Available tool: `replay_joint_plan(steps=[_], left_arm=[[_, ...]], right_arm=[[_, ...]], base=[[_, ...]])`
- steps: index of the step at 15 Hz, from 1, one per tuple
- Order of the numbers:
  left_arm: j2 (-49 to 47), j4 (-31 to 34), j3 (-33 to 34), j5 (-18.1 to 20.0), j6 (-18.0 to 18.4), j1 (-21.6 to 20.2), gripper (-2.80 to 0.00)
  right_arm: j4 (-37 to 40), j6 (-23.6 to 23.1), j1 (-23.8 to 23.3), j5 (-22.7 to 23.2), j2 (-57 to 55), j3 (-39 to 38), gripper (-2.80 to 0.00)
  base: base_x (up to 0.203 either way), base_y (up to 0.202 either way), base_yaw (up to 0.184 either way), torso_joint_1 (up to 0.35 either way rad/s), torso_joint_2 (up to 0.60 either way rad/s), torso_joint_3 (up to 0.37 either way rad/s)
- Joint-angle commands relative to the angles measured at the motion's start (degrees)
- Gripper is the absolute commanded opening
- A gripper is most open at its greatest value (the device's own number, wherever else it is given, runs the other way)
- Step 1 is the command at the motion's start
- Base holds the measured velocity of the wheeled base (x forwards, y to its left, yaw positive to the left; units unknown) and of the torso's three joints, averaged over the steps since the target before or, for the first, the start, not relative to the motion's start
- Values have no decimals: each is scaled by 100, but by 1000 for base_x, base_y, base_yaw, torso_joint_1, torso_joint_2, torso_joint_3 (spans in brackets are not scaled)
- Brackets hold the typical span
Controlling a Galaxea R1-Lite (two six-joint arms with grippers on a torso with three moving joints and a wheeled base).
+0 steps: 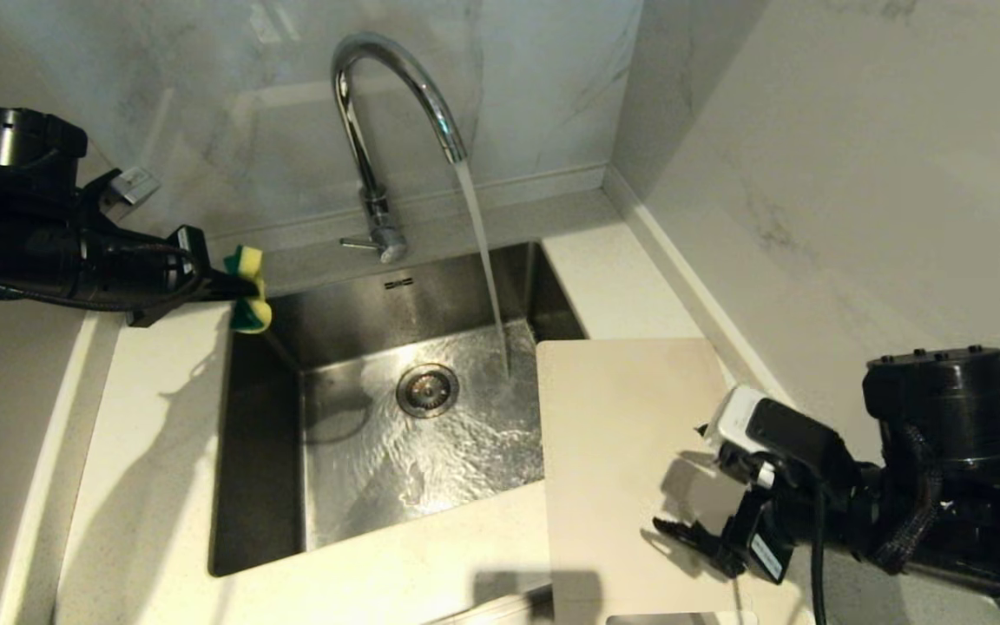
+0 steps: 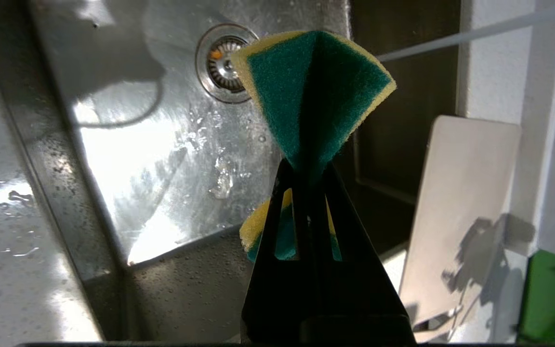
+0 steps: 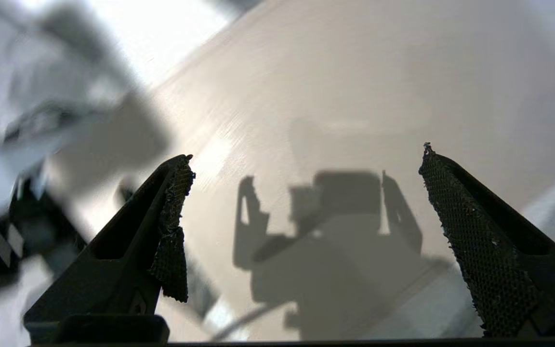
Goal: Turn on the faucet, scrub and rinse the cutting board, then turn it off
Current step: Put down the cleaning cloth
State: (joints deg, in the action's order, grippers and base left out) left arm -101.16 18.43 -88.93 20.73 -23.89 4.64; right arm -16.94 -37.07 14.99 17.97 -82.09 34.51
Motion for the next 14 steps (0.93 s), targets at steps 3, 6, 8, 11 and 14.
replay_joint_plan(steps=[3, 6, 8, 11, 14], left_arm=[[44, 58, -11, -187, -1, 63, -280], [146, 142, 7, -200, -10, 72, -280], [167, 196, 7, -201, -10, 72, -280], [210, 222, 16, -201, -10, 107, -280], [219, 222, 25, -233, -10, 159, -280]], right_arm=[[-1564, 1621, -76, -30, -232, 42, 0], [-1998, 2178, -75, -39, -224, -18, 0], [-2458, 2548, -75, -39, -275, -4, 0], [-2878, 2664, -81, -187, -343, -41, 0], [-2886, 2809, -75, -399, -343, -67, 0]], base=[[0, 0, 0, 0, 0, 0], [0, 0, 0, 0, 0, 0], [0, 0, 0, 0, 0, 0], [0, 0, 0, 0, 0, 0], [0, 0, 0, 0, 0, 0]])
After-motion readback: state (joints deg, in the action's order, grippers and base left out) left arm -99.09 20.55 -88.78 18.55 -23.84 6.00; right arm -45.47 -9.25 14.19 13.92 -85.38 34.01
